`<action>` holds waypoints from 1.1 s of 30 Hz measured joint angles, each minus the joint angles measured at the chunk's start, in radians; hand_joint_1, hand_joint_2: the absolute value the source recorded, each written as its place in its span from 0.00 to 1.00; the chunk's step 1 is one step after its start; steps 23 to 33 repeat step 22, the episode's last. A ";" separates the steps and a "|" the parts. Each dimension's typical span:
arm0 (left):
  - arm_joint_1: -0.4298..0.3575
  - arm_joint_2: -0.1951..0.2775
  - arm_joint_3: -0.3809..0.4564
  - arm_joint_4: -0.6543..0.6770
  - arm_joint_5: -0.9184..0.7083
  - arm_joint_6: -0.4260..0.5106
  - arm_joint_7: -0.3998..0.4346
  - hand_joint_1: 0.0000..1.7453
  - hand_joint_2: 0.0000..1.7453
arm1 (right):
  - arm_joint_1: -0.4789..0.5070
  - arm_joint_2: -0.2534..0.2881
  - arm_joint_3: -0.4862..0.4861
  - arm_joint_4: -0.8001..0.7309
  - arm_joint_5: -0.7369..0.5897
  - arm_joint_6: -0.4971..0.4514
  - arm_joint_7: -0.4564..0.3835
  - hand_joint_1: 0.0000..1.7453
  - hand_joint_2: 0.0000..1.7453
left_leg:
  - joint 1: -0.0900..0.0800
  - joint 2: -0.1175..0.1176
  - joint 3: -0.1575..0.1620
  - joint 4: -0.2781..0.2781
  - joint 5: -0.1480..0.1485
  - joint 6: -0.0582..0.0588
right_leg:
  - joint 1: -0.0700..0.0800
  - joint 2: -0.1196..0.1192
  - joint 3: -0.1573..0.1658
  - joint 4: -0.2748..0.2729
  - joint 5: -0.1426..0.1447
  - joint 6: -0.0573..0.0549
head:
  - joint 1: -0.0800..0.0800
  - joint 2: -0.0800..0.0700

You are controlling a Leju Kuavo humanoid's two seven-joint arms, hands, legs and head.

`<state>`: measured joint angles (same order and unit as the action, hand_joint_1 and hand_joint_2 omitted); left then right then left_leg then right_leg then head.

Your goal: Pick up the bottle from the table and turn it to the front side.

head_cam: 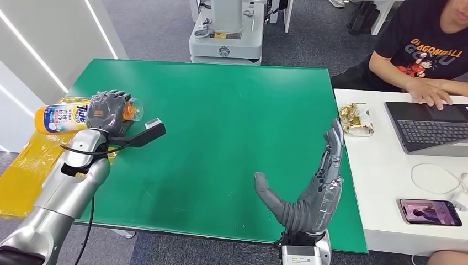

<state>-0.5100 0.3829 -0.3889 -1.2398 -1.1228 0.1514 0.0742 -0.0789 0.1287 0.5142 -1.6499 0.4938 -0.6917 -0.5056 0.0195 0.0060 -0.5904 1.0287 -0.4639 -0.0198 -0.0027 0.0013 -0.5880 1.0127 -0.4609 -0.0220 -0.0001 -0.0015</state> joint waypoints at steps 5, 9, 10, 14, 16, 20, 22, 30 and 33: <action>0.000 0.013 -0.006 0.050 -0.019 -0.019 -0.005 1.00 1.00 | 0.003 -0.001 0.000 0.000 -0.003 0.000 -0.002 0.00 1.00 | 0.000 0.000 0.000 0.000 0.000 0.000 | 0.000 0.000 0.000 0.000 0.000 0.000 | 0.000 0.000; -0.002 0.023 -0.012 0.095 -0.029 -0.078 -0.024 1.00 1.00 | 0.004 -0.002 0.000 0.000 -0.015 0.000 -0.004 0.00 1.00 | 0.000 0.000 0.000 0.000 0.000 0.000 | 0.000 0.000 0.000 0.000 0.000 0.000 | 0.000 0.000; -0.003 0.026 -0.014 0.115 -0.033 -0.097 -0.031 1.00 1.00 | 0.004 -0.003 0.001 0.000 -0.022 0.000 -0.003 0.00 1.00 | 0.000 0.000 0.000 0.000 0.000 0.000 | 0.000 0.000 0.000 0.000 0.000 0.000 | 0.000 0.000; -0.005 0.033 -0.020 0.207 -0.042 -0.129 -0.051 1.00 1.00 | 0.003 -0.008 0.006 0.001 -0.043 0.000 0.000 0.00 1.00 | 0.000 0.000 0.000 0.000 0.000 0.000 | 0.000 0.000 0.000 0.000 0.000 0.000 | 0.000 0.000; -0.004 0.037 -0.026 0.249 -0.047 -0.140 -0.057 1.00 1.00 | -0.002 -0.009 0.011 0.005 -0.057 0.000 -0.001 0.00 1.00 | 0.000 0.000 0.000 0.000 0.000 0.000 | 0.000 0.000 0.000 0.000 0.000 0.000 | 0.000 0.000; 0.002 0.047 -0.036 0.314 -0.049 -0.165 -0.077 1.00 1.00 | -0.018 -0.011 0.022 0.017 -0.083 0.000 -0.003 0.00 1.00 | 0.000 0.000 0.000 0.000 0.000 0.000 | 0.000 0.000 0.000 0.000 0.000 0.000 | 0.000 0.000; 0.003 0.050 -0.038 0.330 -0.049 -0.173 -0.083 1.00 1.00 | -0.023 -0.011 0.025 0.022 -0.087 0.000 -0.006 0.00 1.00 | 0.000 0.000 0.000 0.000 0.000 0.000 | 0.000 0.000 0.000 0.000 0.000 0.000 | 0.000 0.000; 0.003 0.050 -0.038 0.330 -0.049 -0.173 -0.083 1.00 1.00 | -0.023 -0.011 0.025 0.022 -0.087 0.000 -0.006 0.00 1.00 | 0.000 0.000 0.000 0.000 0.000 0.000 | 0.000 0.000 0.000 0.000 0.000 0.000 | 0.000 0.000; 0.003 0.050 -0.038 0.330 -0.049 -0.173 -0.083 1.00 1.00 | -0.023 -0.011 0.025 0.022 -0.087 0.000 -0.006 0.00 1.00 | 0.000 0.000 0.000 0.000 0.000 0.000 | 0.000 0.000 0.000 0.000 0.000 0.000 | 0.000 0.000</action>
